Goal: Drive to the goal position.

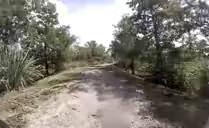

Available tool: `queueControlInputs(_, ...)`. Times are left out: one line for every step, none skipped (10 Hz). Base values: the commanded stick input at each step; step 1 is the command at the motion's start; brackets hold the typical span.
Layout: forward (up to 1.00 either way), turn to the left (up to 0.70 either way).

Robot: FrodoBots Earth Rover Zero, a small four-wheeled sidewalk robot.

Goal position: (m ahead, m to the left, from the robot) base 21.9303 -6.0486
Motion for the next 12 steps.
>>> queueControlInputs(0.85,0.0)
queueControlInputs(0.85,0.0)
queueControlInputs(0.85,0.0)
queueControlInputs(0.85,0.0)
queueControlInputs(0.85,0.0)
queueControlInputs(0.85,0.0)
queueControlInputs(0.85,0.0)
queueControlInputs(0.85,0.0)
queueControlInputs(0.85,0.0)
queueControlInputs(0.85,0.0)
queueControlInputs(0.85,0.0)
queueControlInputs(0.85,0.0)
